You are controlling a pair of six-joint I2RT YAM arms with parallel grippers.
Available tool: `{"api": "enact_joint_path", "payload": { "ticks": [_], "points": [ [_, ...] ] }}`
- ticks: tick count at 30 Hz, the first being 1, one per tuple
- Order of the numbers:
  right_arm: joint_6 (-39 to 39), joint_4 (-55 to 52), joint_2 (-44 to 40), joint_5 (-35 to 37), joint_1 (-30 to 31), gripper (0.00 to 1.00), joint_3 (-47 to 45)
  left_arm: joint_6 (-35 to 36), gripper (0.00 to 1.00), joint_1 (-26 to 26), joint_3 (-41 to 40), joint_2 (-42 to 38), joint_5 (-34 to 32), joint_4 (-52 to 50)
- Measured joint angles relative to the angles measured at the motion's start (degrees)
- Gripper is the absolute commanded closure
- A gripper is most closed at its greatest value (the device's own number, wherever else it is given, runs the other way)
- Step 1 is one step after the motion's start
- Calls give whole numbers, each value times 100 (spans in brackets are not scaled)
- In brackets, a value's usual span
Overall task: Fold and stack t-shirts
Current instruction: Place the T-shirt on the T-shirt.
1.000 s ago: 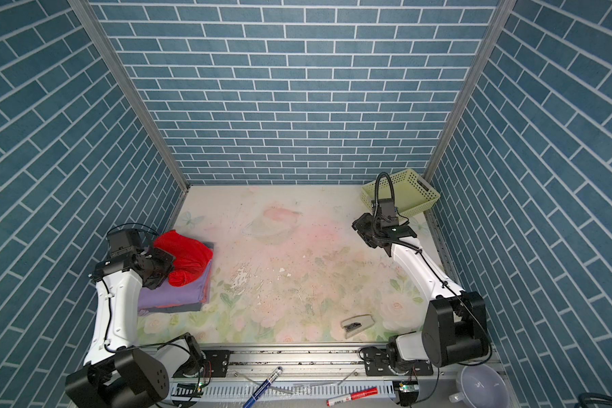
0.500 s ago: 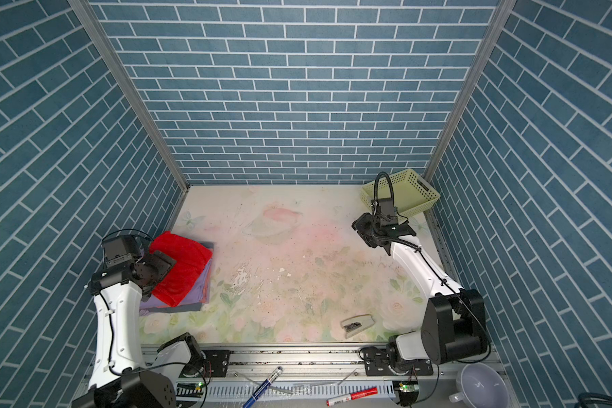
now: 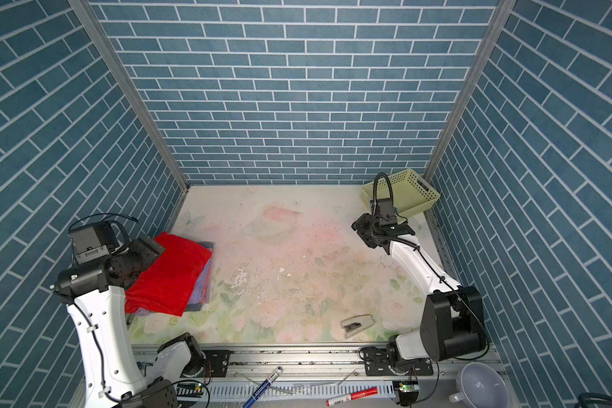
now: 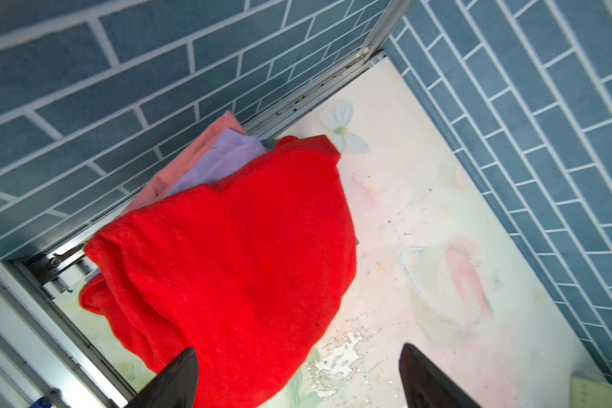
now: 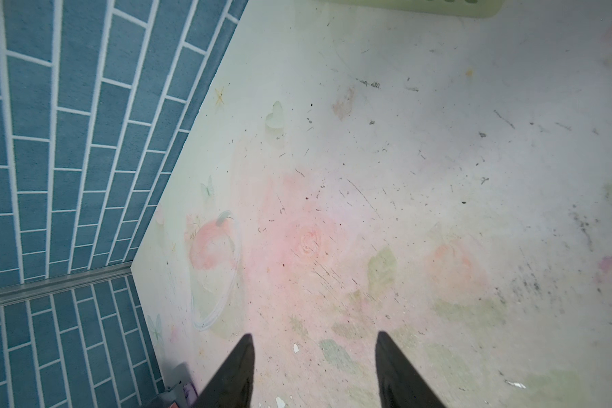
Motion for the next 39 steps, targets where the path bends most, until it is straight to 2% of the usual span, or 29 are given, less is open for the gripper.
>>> {"api": "enact_joint_path", "payload": {
  "ticks": [2,4,10,15,19,24,33,39],
  "points": [
    [9,26,28,-2,0,45,0,42,26,4,79,13,280,7],
    [59,48,72,-2,0,46,0,37,29,4,-7,50,586,79],
    [153,136,116,-7,0,46,0,-153,30,-7,-796,426,1401,737],
    [251,190,116,-2,0,46,0,-214,29,-282,-966,1008,1622,1217],
    [299,249,101,24,2,46,-4,-212,30,-632,-984,1403,1513,1598],
    [299,249,-114,162,2,45,-11,-254,30,-791,-1237,1958,1132,2120],
    [339,153,-721,577,2,45,-83,-286,31,-767,-1095,3038,330,2872],
    [444,-98,-1060,883,2,45,-210,-400,33,-356,-914,3604,70,3250]
  ]
}}
